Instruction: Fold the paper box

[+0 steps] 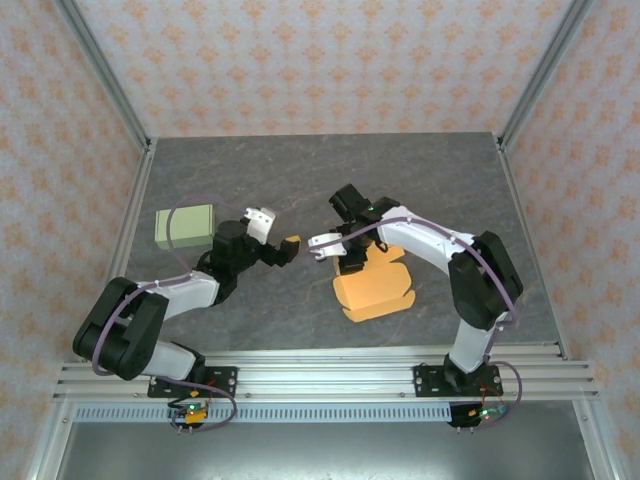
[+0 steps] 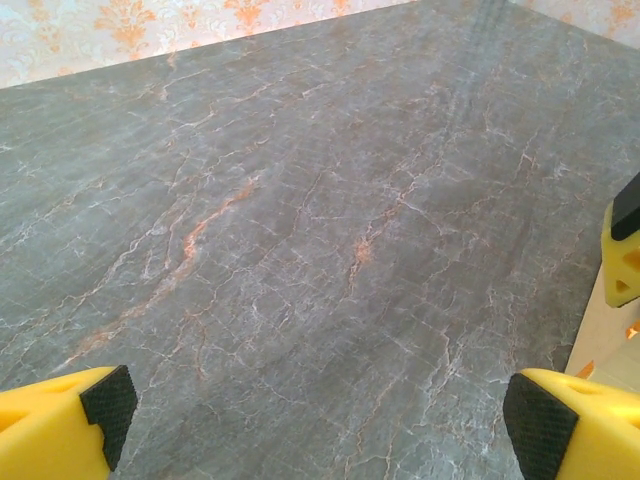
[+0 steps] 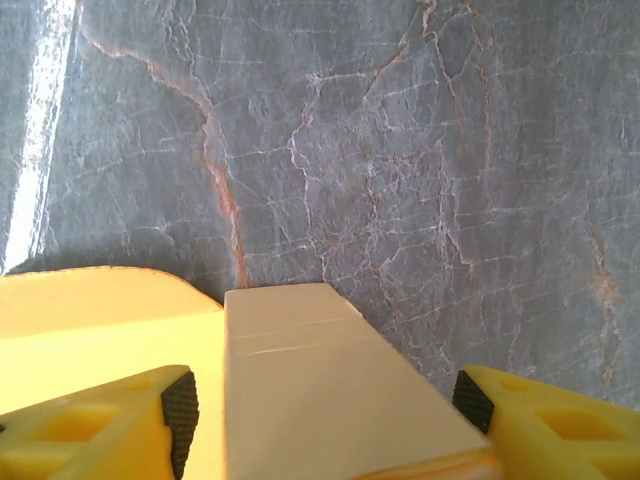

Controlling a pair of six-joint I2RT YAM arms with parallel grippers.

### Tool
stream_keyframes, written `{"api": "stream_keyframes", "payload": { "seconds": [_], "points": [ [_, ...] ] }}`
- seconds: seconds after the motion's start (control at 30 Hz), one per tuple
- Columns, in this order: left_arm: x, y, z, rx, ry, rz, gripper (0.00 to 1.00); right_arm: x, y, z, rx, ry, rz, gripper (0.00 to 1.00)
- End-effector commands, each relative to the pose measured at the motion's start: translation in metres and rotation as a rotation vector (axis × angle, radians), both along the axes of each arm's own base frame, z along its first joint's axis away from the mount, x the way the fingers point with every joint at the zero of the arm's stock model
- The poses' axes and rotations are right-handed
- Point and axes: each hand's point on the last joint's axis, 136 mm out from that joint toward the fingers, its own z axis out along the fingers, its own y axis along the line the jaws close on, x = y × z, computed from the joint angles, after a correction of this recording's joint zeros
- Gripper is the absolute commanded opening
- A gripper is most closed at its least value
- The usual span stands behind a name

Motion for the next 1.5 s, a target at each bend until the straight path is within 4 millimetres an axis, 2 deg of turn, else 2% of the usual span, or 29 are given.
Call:
{"api": "stream_keyframes", "payload": {
  "seconds": [0.0,0.13,0.23,0.33,0.4,0.43,0.5,0.57,0.63,0.73,0.83,0.9,1.07,1.13,1.23,1.27,1.47],
  "points": [
    [0.0,-0.007,0.005,0.005,-0.021,-0.018,0.98,0.0,-0.001,0.023,0.026,-0.016,-0.037,0.72],
    [-0.007,-0.025,0.009,0.026,-0.048,-0.08,0.98,-0.008,0.003,0.049,0.113,-0.021,-0.063,0.74],
    [-0.018,-0.049,0.011,0.041,-0.056,-0.176,0.98,-0.021,0.007,0.082,0.273,-0.032,-0.073,0.76],
    [-0.033,-0.072,0.012,0.042,-0.066,-0.284,0.98,-0.03,0.001,0.112,0.433,-0.043,-0.082,0.76],
    [-0.043,-0.085,0.011,0.047,-0.059,-0.351,0.98,-0.028,-0.007,0.132,0.553,-0.079,-0.119,0.76],
    [-0.046,-0.089,0.011,0.053,-0.056,-0.376,0.98,-0.02,-0.012,0.14,0.614,-0.1,-0.176,0.76],
    [-0.051,-0.097,0.01,0.07,-0.057,-0.417,0.98,0.014,-0.03,0.169,0.784,-0.185,-0.39,0.76],
    [-0.05,-0.104,0.008,0.094,-0.055,-0.423,0.98,0.051,-0.058,0.186,0.909,-0.276,-0.674,0.76],
    [-0.045,-0.111,0.003,0.123,-0.039,-0.416,0.98,0.068,-0.088,0.197,1.001,-0.333,-0.887,0.74],
    [-0.043,-0.124,-0.006,0.147,-0.026,-0.438,0.98,0.079,-0.115,0.181,1.002,-0.3,-1.096,0.74],
    [-0.045,-0.137,-0.013,0.141,-0.027,-0.471,0.95,0.081,-0.125,0.156,0.881,-0.215,-1.209,0.71],
    [-0.046,-0.141,-0.02,0.146,-0.03,-0.487,0.94,0.078,-0.12,0.138,0.8,-0.103,-1.239,0.69],
    [-0.045,-0.147,-0.027,0.162,-0.054,-0.509,0.88,0.055,-0.094,0.093,0.557,0.151,-1.108,0.66],
    [-0.04,-0.15,-0.03,0.177,-0.063,-0.506,0.84,0.047,-0.086,0.074,0.457,0.203,-1.049,0.66],
    [-0.035,-0.155,-0.034,0.192,-0.068,-0.513,0.65,0.03,-0.075,0.052,0.297,0.242,-0.912,0.68],
    [-0.034,-0.156,-0.035,0.191,-0.066,-0.515,0.6,0.028,-0.073,0.047,0.261,0.244,-0.889,0.68],
    [-0.034,-0.159,-0.039,0.193,-0.056,-0.526,0.56,0.034,-0.069,0.025,0.121,0.257,-0.842,0.69]
  ]
}}
